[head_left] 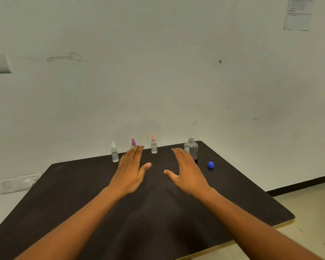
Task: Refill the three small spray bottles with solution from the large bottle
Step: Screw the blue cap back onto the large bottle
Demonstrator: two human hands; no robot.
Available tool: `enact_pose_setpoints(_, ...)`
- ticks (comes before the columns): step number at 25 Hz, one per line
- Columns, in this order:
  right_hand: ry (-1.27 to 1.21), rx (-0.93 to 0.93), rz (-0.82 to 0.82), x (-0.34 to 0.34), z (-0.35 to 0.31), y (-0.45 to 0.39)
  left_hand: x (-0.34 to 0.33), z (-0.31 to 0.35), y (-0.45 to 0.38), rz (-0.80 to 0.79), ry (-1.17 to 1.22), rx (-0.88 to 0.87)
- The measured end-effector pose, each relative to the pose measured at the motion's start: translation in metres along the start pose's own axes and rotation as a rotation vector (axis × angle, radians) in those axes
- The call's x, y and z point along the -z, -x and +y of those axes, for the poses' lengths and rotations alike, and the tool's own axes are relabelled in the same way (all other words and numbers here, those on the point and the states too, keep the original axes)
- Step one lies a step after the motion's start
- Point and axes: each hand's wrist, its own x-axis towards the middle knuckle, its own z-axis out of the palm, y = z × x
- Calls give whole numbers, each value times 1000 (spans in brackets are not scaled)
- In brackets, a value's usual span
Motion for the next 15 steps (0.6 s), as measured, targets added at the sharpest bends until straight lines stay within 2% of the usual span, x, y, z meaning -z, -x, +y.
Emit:
enact_pose_setpoints(9,25,-109,79,29,66,-10,-48,19,-30,-75,65,-15)
enact_pose_setpoints(15,95,-243,34,25,119,-30,-83,34,-56,-129,133,5)
